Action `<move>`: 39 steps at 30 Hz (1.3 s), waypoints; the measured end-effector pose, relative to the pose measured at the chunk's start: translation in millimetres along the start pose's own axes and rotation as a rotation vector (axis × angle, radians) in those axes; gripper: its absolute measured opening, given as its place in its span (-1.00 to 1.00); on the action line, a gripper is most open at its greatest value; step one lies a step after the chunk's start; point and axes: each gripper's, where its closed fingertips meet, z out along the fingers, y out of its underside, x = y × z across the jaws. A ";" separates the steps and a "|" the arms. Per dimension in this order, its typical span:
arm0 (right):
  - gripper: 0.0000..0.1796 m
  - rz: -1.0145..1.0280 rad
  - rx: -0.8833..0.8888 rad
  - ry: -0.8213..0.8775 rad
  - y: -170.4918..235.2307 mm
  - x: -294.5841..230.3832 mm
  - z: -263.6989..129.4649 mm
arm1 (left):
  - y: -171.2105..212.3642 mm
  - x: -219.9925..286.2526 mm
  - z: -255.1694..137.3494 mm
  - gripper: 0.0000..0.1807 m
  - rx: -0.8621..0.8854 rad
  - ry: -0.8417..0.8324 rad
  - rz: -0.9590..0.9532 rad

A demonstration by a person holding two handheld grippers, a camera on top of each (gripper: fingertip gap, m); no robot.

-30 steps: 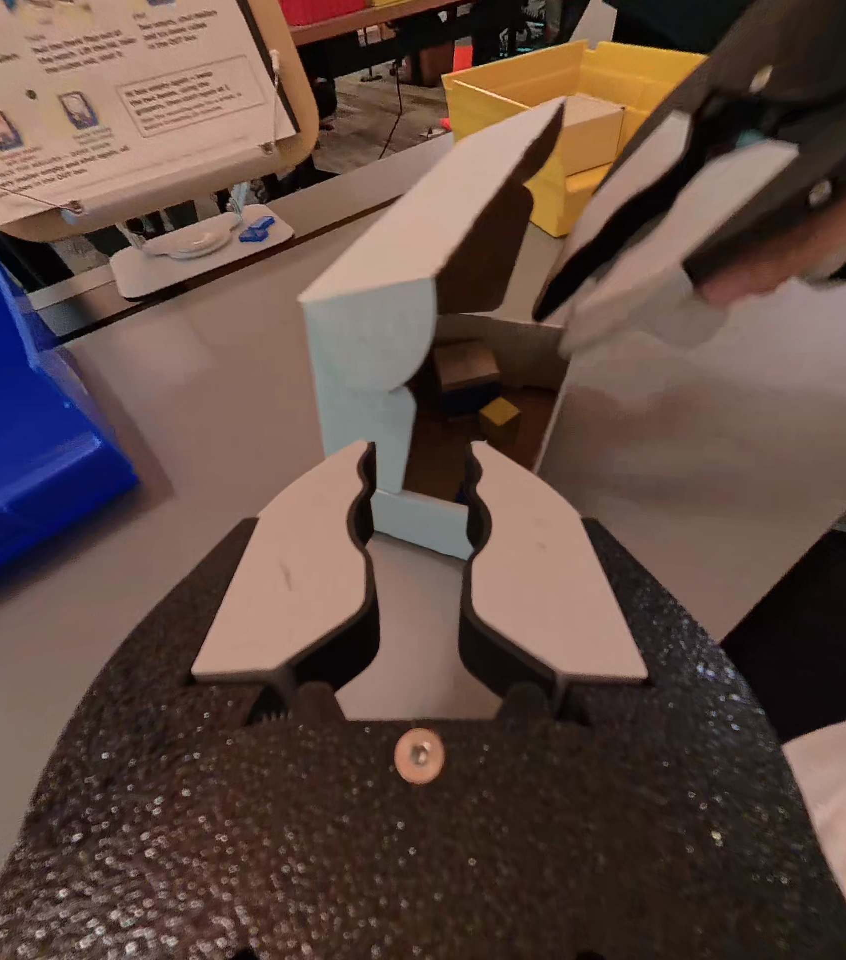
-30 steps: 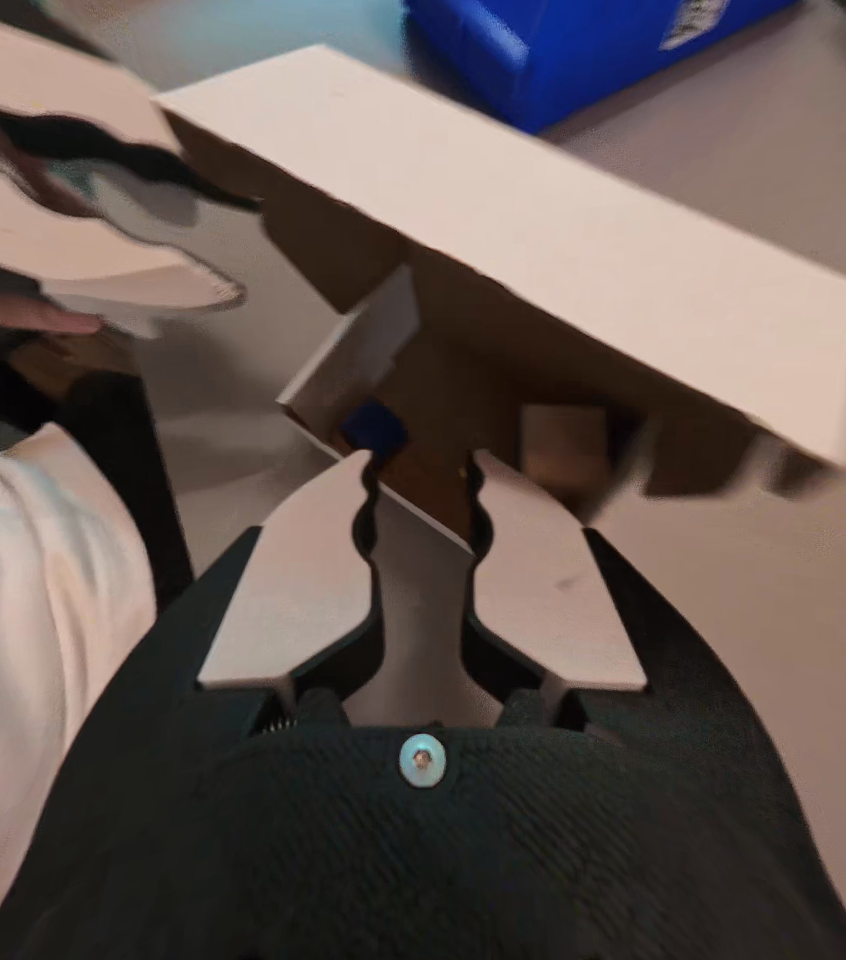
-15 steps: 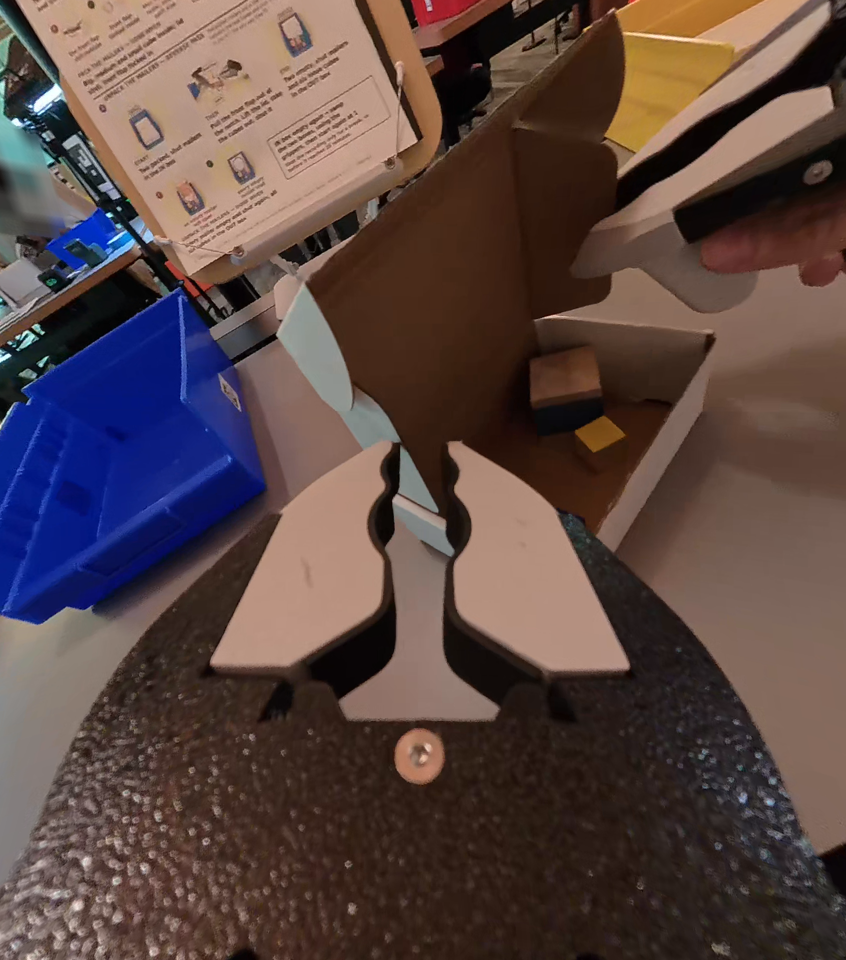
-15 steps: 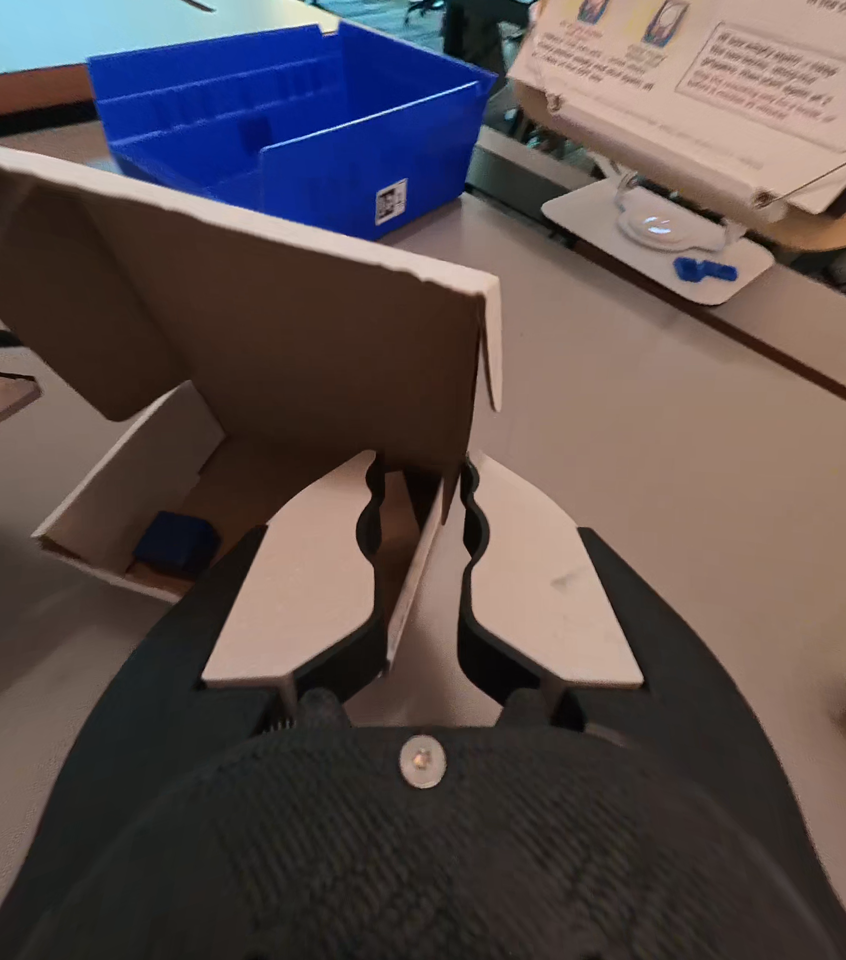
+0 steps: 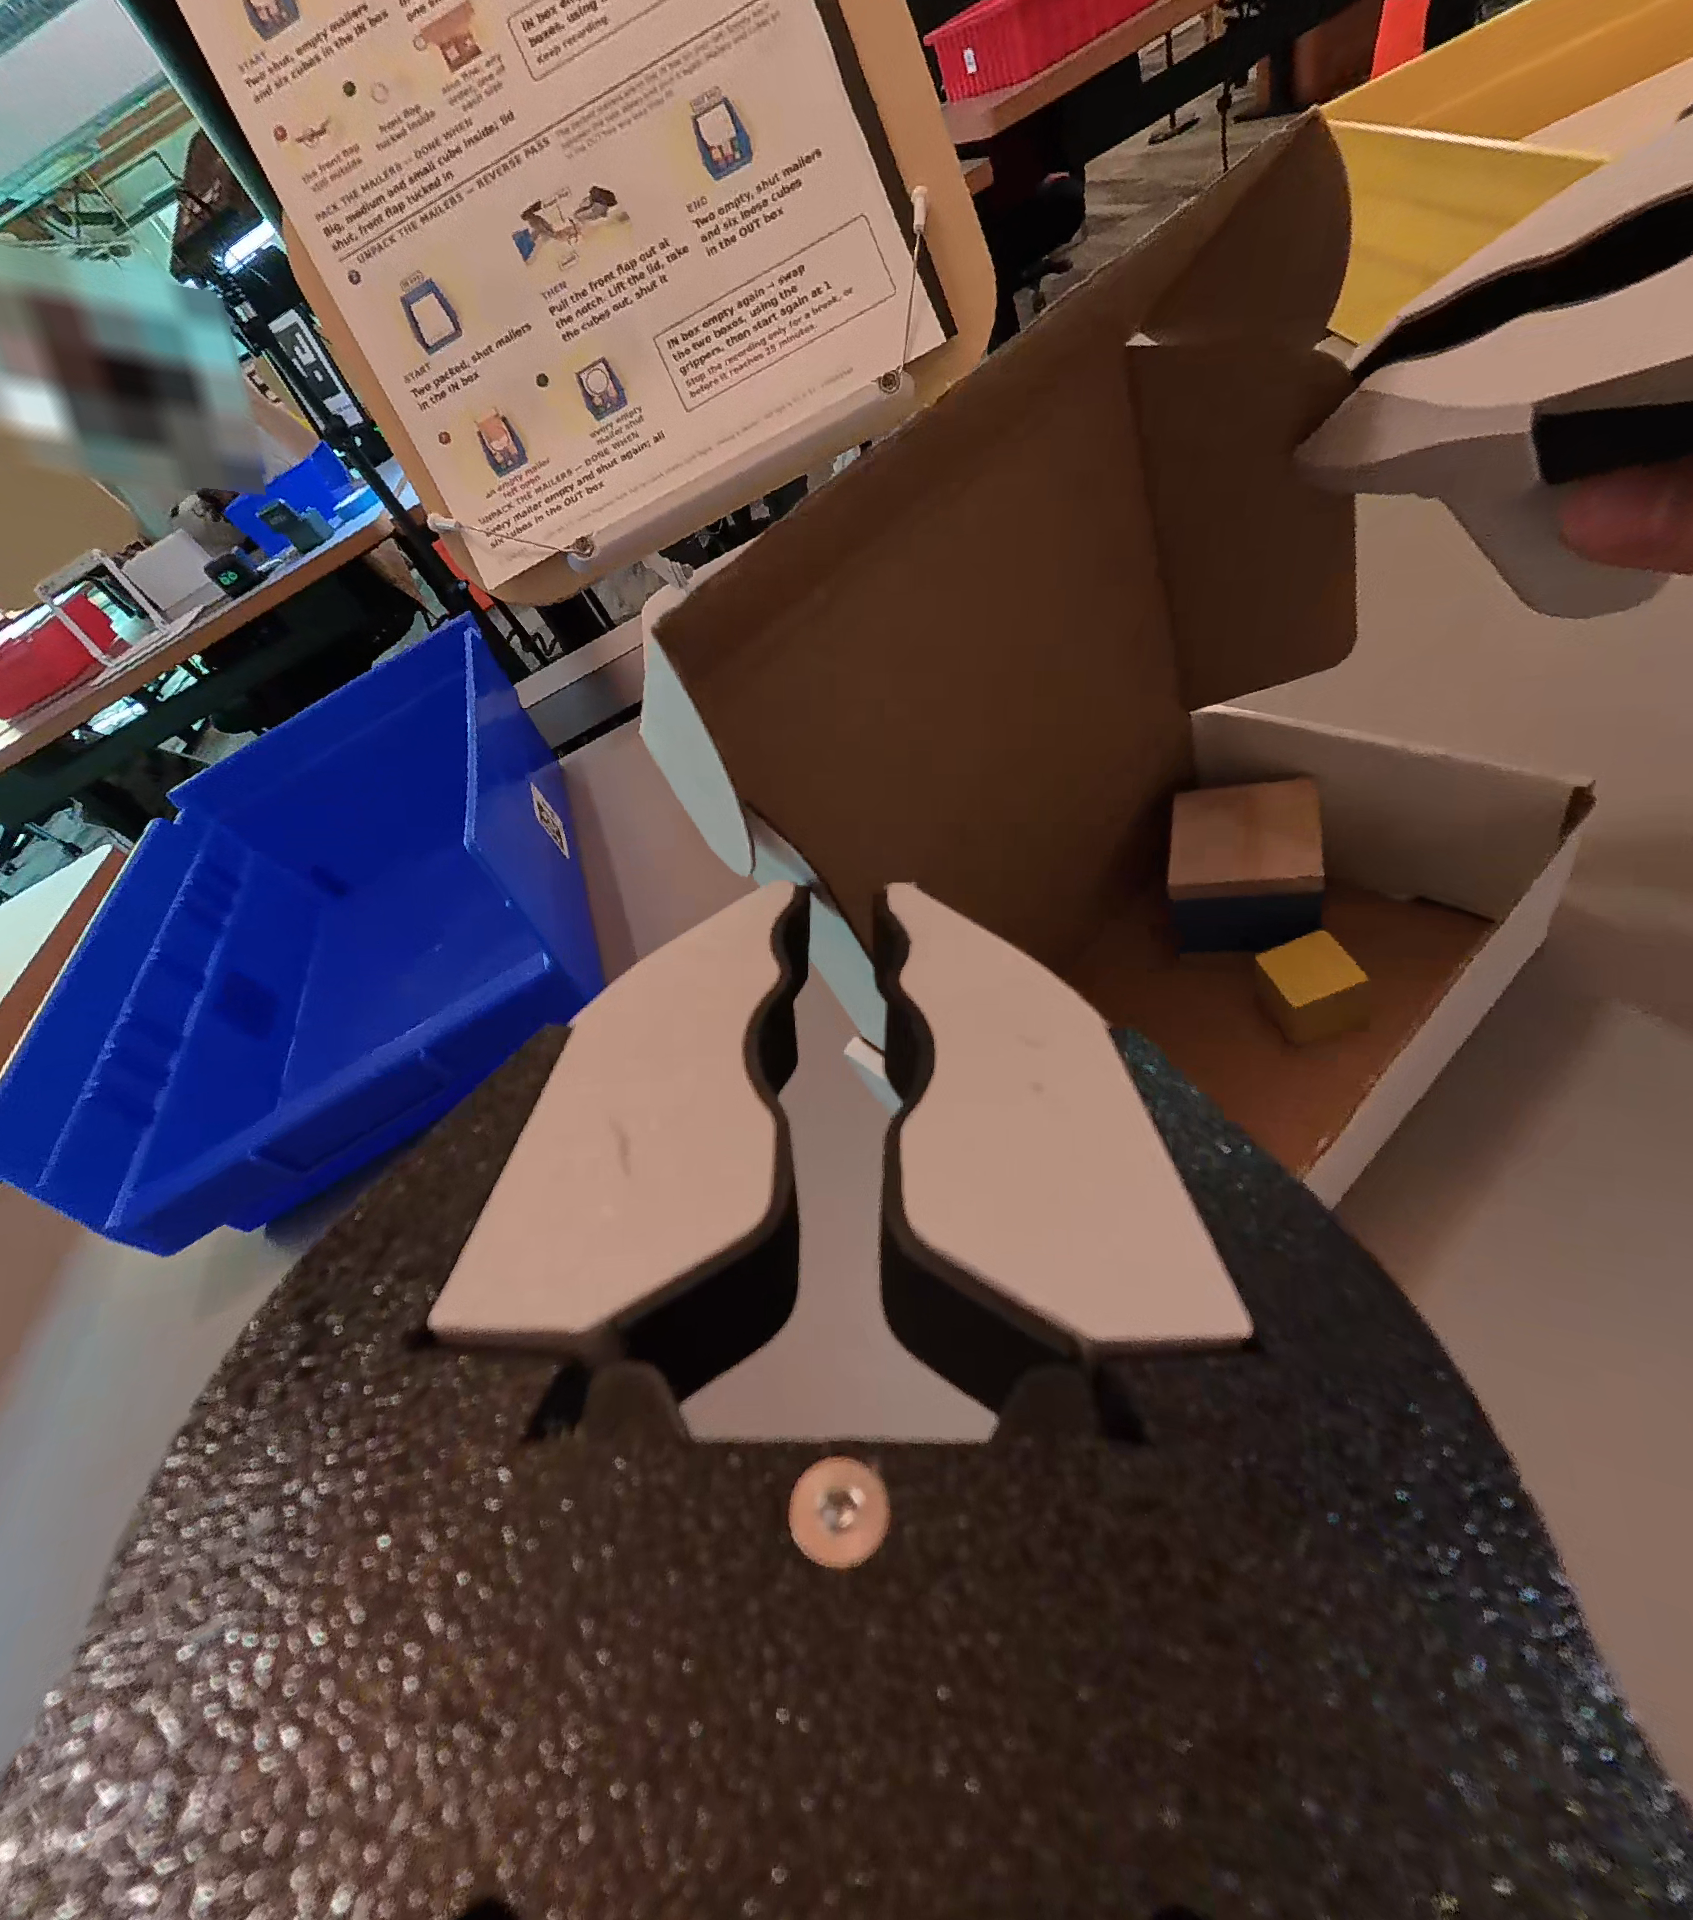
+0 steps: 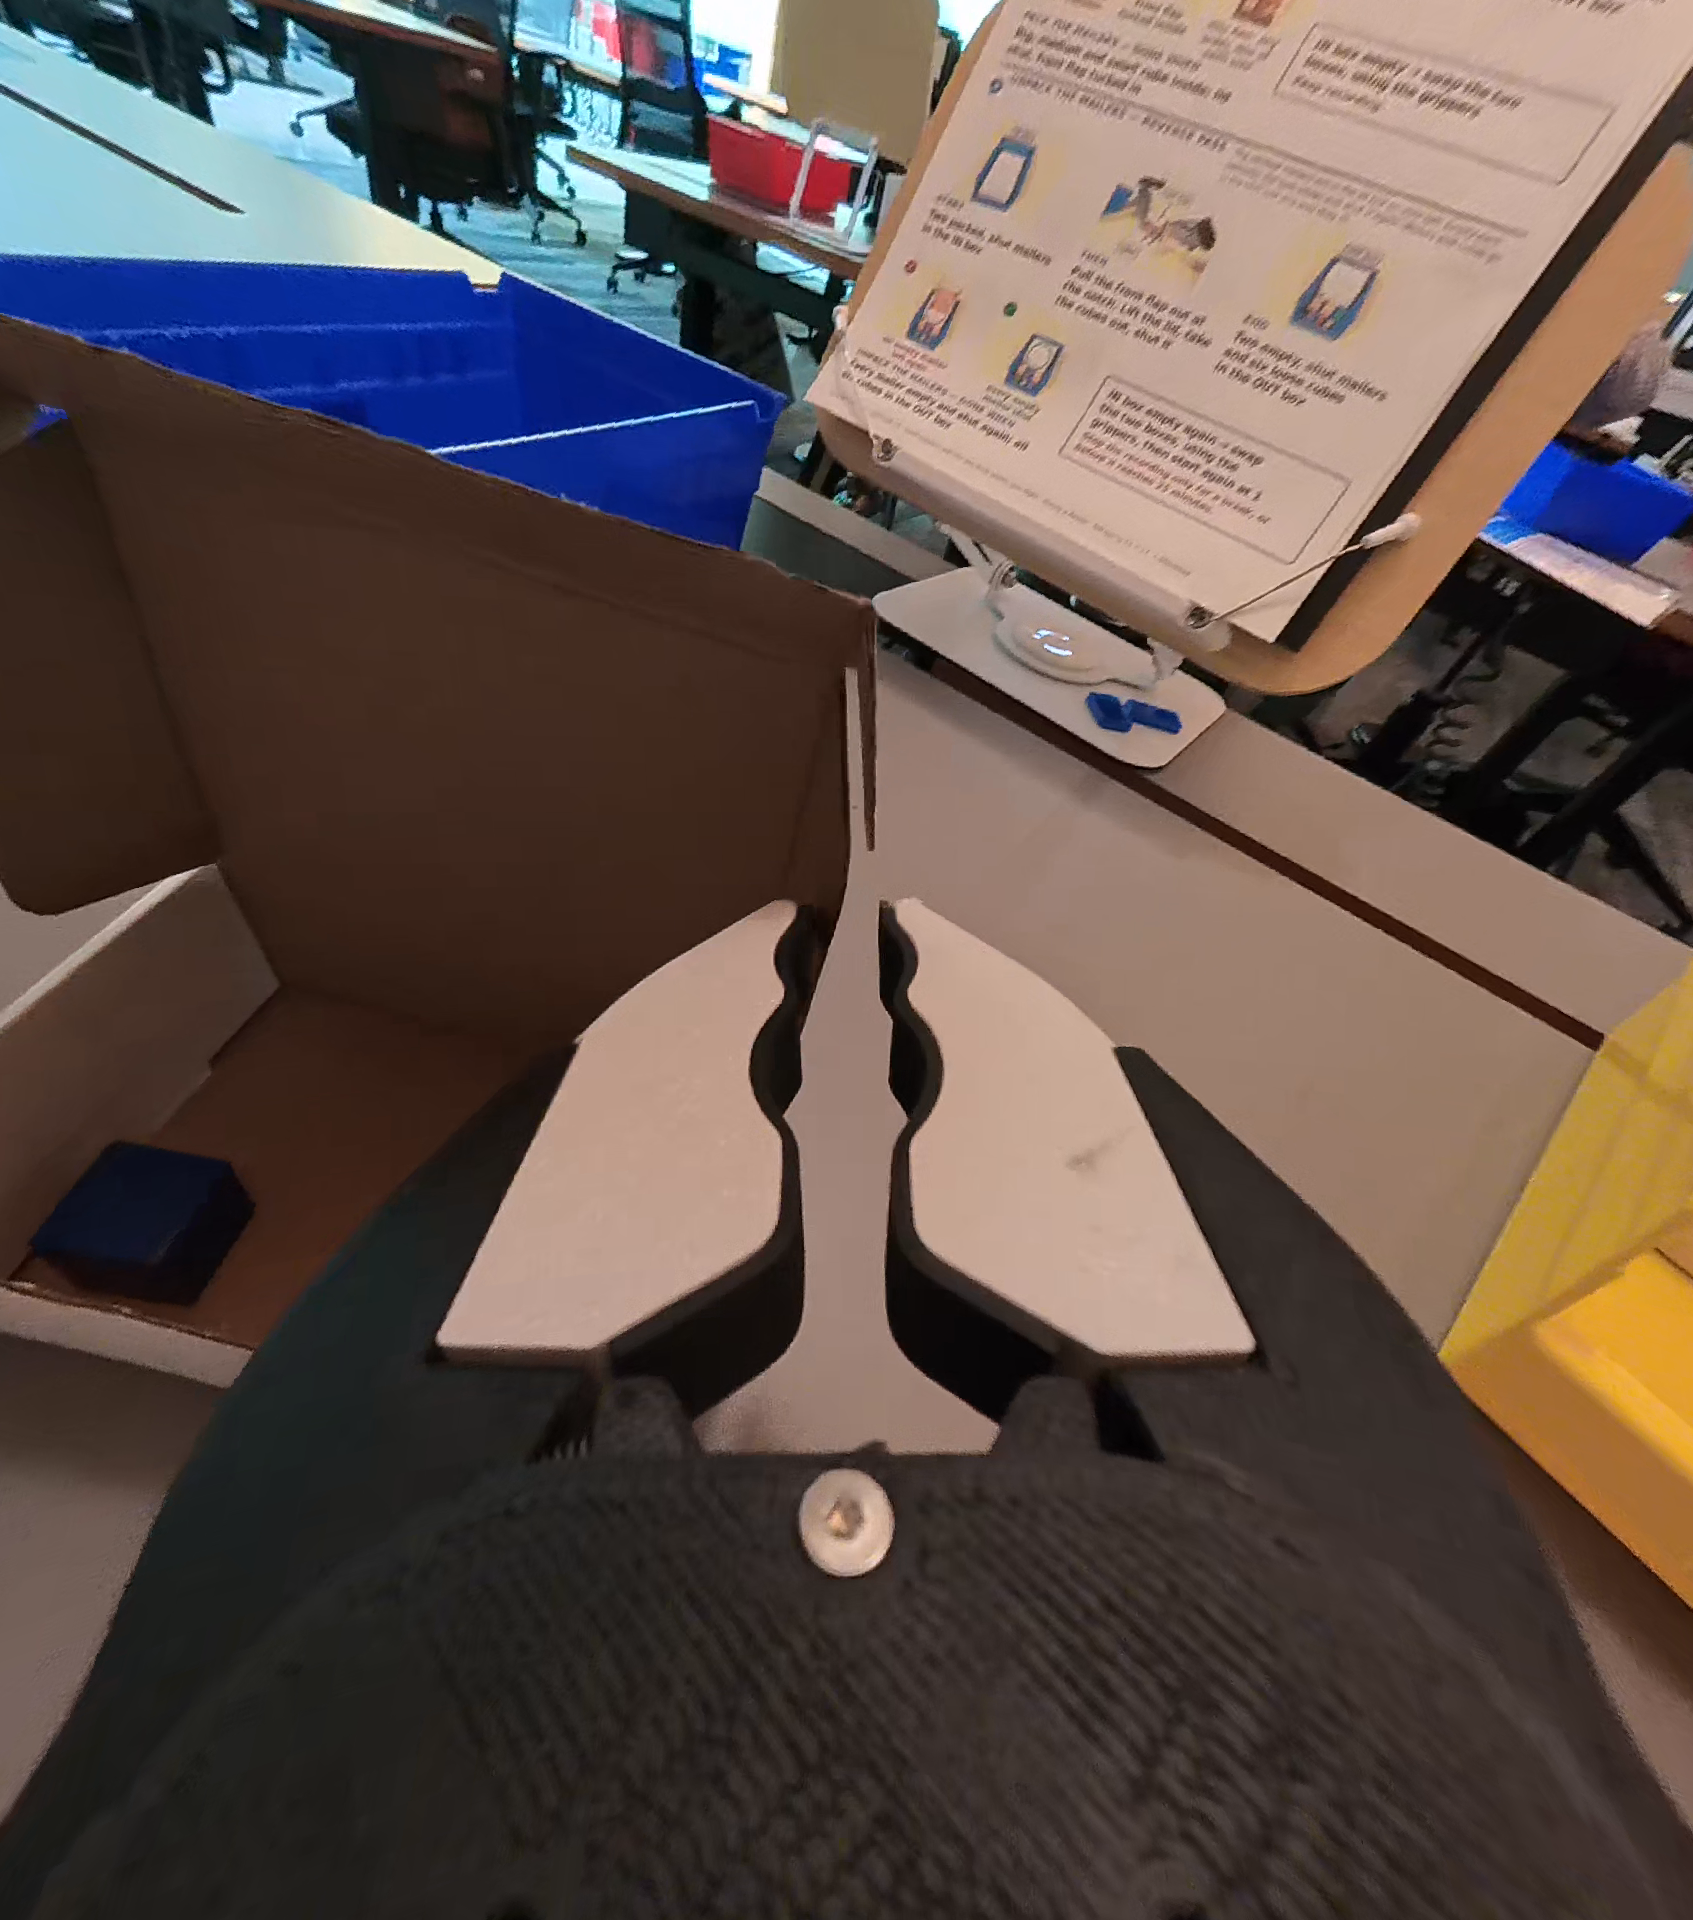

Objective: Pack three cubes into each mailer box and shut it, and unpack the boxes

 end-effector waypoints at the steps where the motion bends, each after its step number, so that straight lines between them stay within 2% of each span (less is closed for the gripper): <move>1: -0.87 -0.002 0.009 -0.002 -0.5 -0.6 0.4 | -0.4 -0.6 0.6 -0.86 -0.001 -0.002 -0.004; 4: -0.84 -0.006 0.012 -0.004 0.8 -1.8 2.2 | -3.1 -1.2 -0.3 -0.84 0.008 -0.003 -0.016; 8: -0.94 -0.003 0.031 -0.006 -1.7 -2.3 1.8 | -5.2 -3.4 -0.6 -0.86 0.010 -0.020 -0.011; 13: -0.95 -0.013 0.037 -0.010 -2.8 -4.2 1.8 | -4.4 -6.9 1.9 -0.86 0.004 -0.033 -0.026; 16: -0.96 -0.002 0.040 -0.031 -3.3 -7.4 1.7 | -2.8 -7.8 4.4 -0.93 -0.001 -0.040 -0.029; 26: -0.95 0.032 0.014 -0.058 -3.5 -20.4 -1.2 | -3.8 -2.7 8.7 -0.93 0.072 -0.036 -0.132; 31: -0.95 0.052 0.000 -0.051 13.5 -26.8 -20.6 | 10.1 11.4 0.4 -0.95 0.099 0.040 -0.220; 35: -0.95 0.026 -0.057 -0.051 39.0 -38.4 -37.4 | 33.3 26.9 -6.5 -0.96 0.053 0.081 -0.215; 39: -0.95 0.033 -0.066 -0.029 44.3 -43.9 -49.0 | 37.6 30.1 -11.7 -0.97 0.052 0.107 -0.232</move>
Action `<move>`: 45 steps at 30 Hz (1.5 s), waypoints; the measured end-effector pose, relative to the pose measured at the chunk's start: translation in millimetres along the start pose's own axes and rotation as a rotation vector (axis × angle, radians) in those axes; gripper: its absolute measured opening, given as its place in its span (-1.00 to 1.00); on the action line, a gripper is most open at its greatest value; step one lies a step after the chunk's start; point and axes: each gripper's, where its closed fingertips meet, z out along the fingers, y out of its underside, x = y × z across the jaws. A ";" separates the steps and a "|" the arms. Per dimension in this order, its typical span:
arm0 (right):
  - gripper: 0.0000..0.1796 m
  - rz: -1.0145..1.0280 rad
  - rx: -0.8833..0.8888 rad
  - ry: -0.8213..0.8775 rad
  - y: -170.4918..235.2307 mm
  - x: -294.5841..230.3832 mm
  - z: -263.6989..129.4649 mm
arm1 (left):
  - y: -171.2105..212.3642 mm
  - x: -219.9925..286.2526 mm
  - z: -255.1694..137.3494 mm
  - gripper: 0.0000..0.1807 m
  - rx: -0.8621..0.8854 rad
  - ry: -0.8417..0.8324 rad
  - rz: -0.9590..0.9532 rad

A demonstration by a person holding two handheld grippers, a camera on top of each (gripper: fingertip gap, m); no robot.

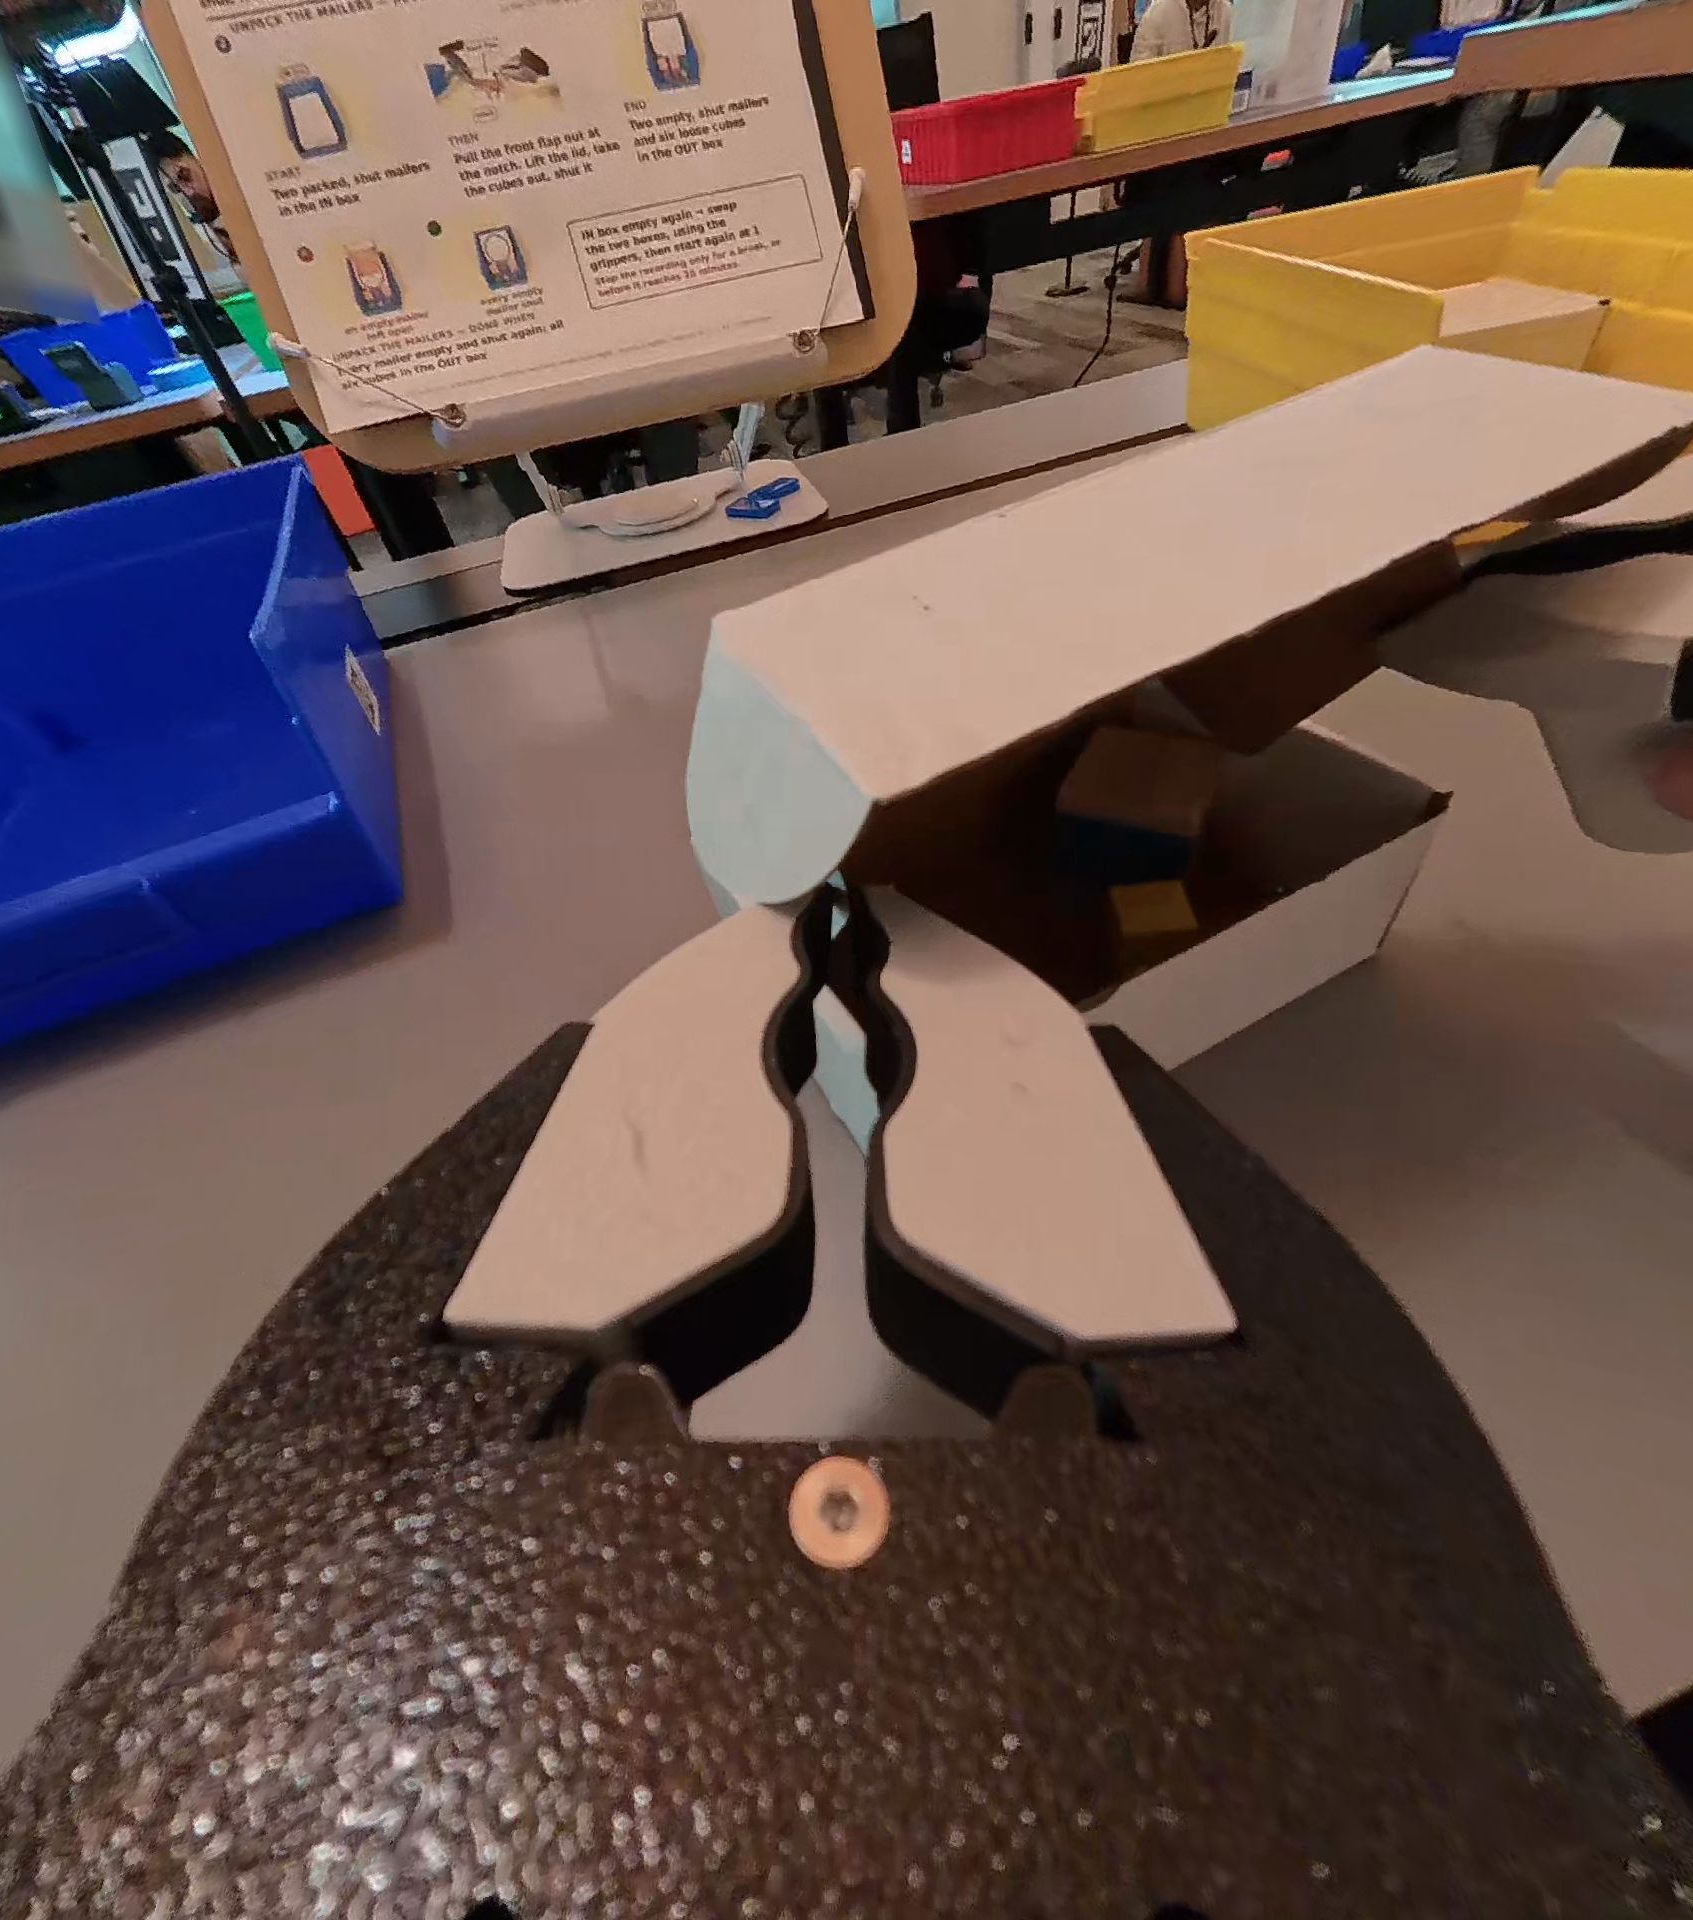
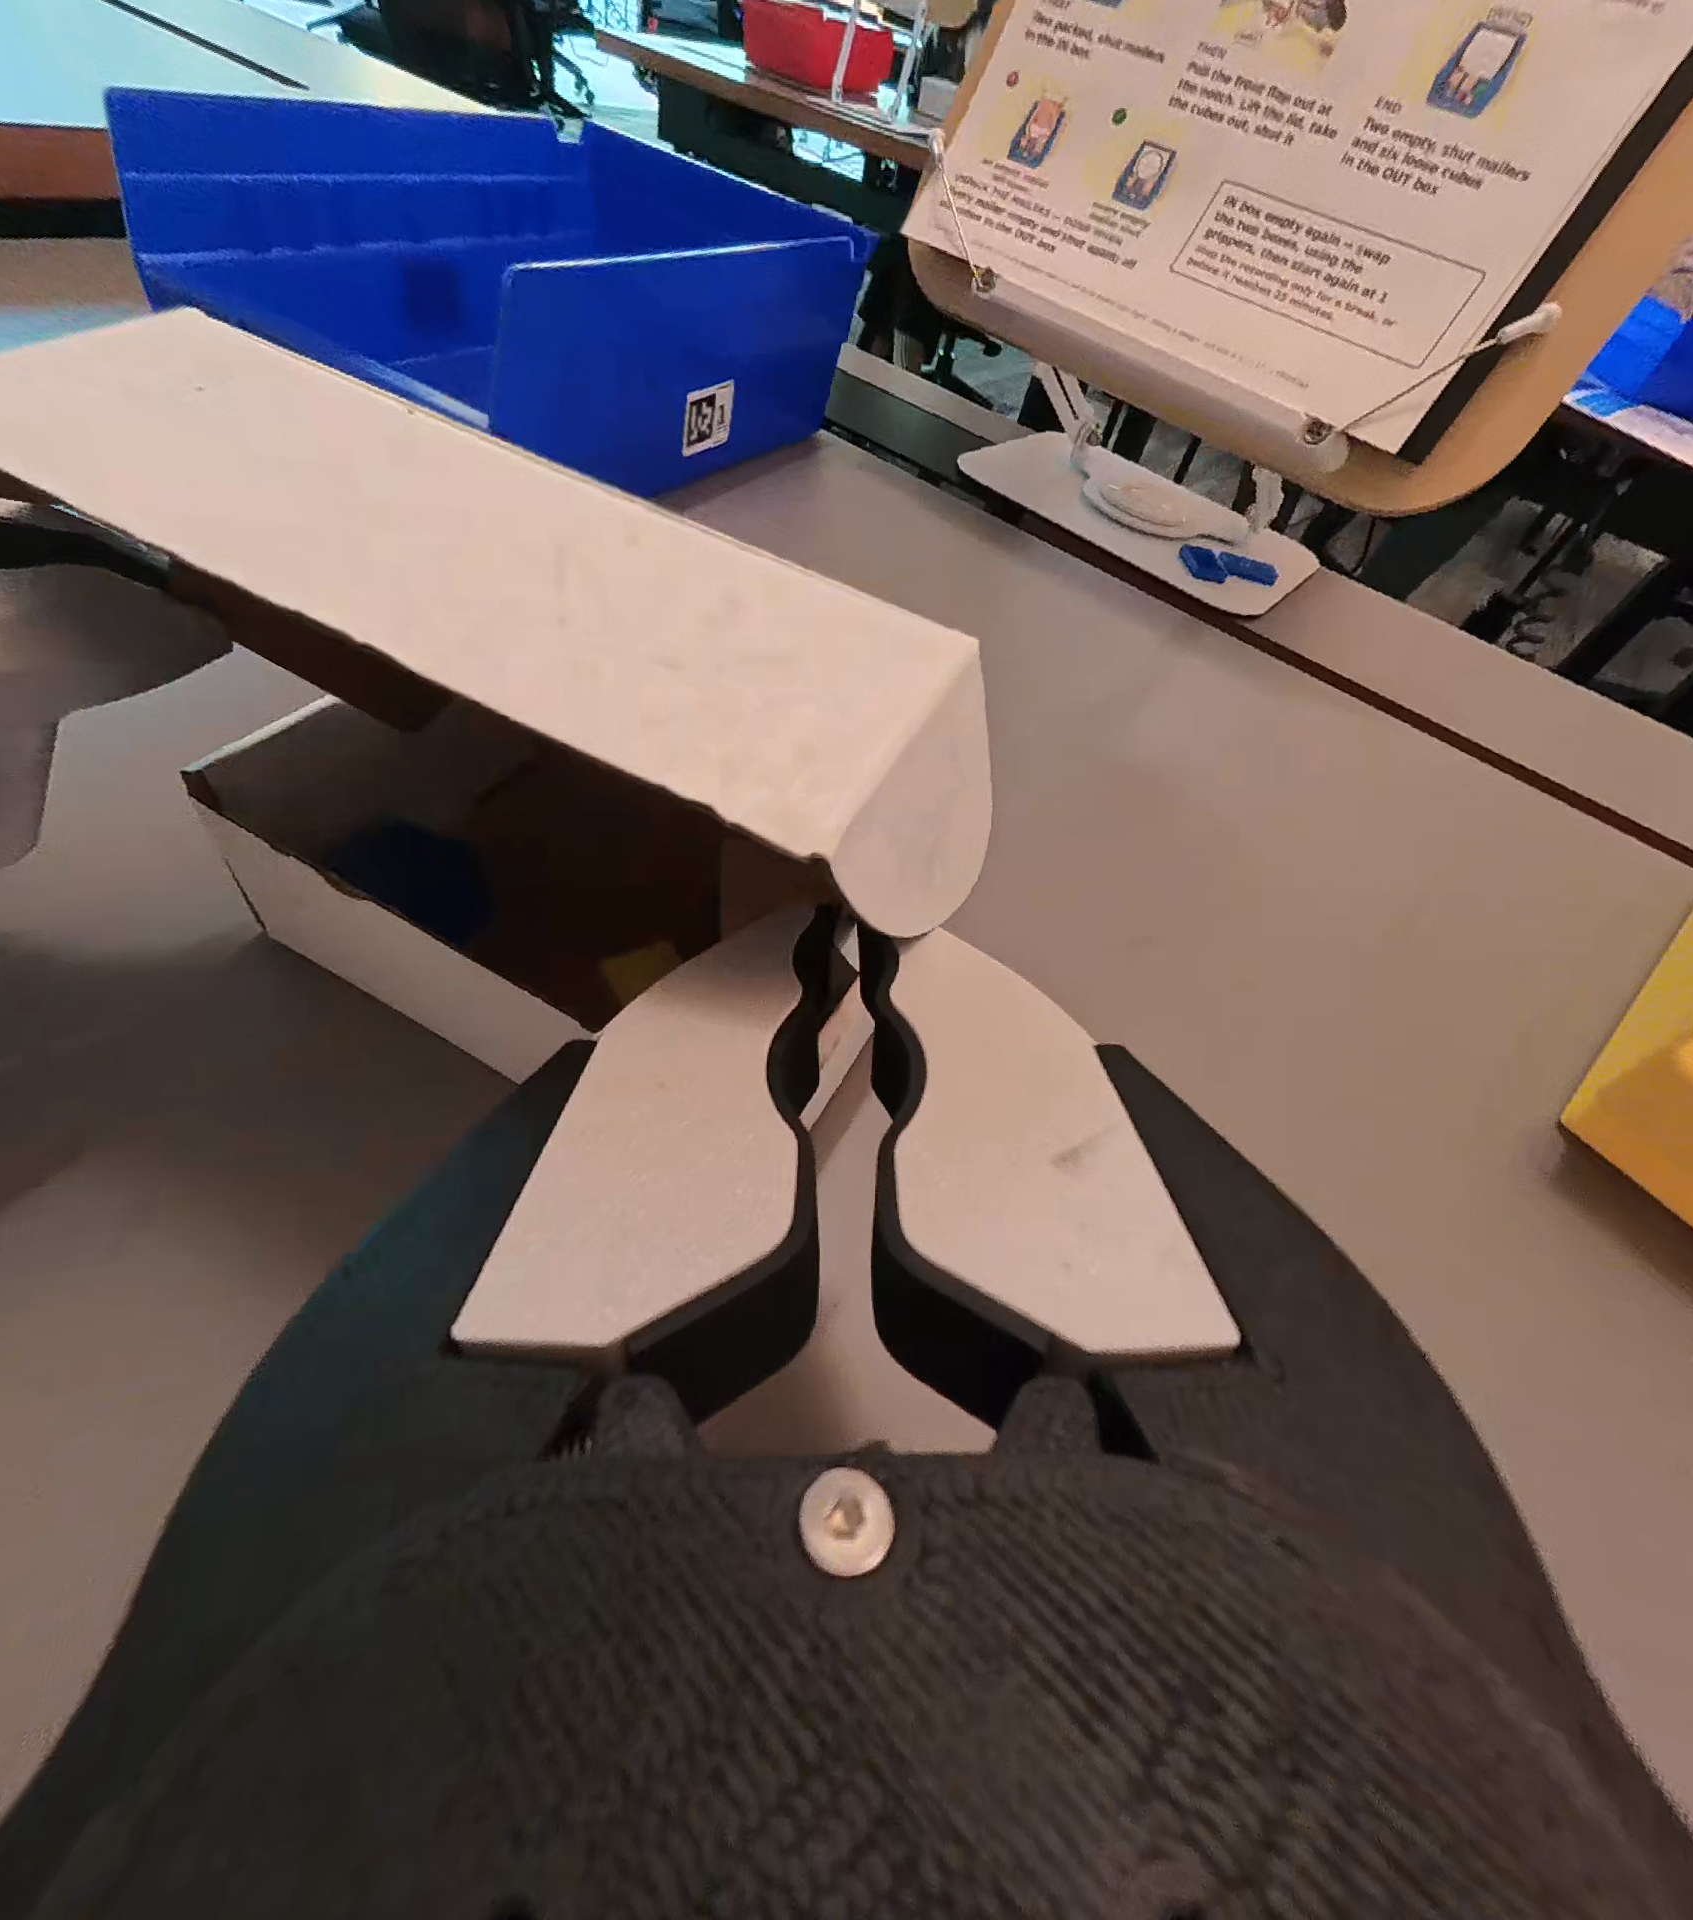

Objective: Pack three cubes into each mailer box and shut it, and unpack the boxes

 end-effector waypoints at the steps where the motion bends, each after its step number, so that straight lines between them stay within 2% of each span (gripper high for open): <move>1: -0.95 0.000 -0.011 0.013 0.4 -0.5 -1.2 | -0.5 0.8 -0.4 -0.97 -0.003 0.004 -0.005; 5: -0.95 -0.031 -0.006 0.070 -3.5 -4.0 2.0 | -7.0 -1.4 7.9 -0.96 0.010 -0.017 -0.021; 10: -0.94 0.069 0.029 0.071 -15.8 -4.9 11.1 | -17.2 -9.7 21.1 -0.96 -0.007 0.025 -0.243; 13: -0.94 0.105 0.008 0.071 -9.9 -9.7 12.8 | -8.2 -9.2 18.7 -0.97 -0.032 0.018 -0.191; 16: -0.95 0.045 -0.001 0.089 -2.9 -9.8 7.5 | 2.8 -11.2 11.2 -0.98 -0.035 -0.013 -0.087; 23: -0.97 -0.090 -0.073 0.073 1.2 -11.1 0.8 | 5.1 -9.9 2.2 -0.98 -0.031 -0.021 -0.008; 36: -0.97 -0.107 -0.069 0.113 -1.7 -14.1 4.3 | -12.2 -21.3 4.8 -0.90 -0.005 -0.055 0.036; 40: -0.96 -0.141 -0.081 0.130 1.2 -17.3 4.2 | -9.1 -25.6 6.2 -0.98 -0.037 -0.078 0.086; 45: -0.96 -0.103 -0.103 0.097 10.1 -25.5 6.4 | 6.0 -20.5 6.2 -1.00 -0.075 -0.042 0.031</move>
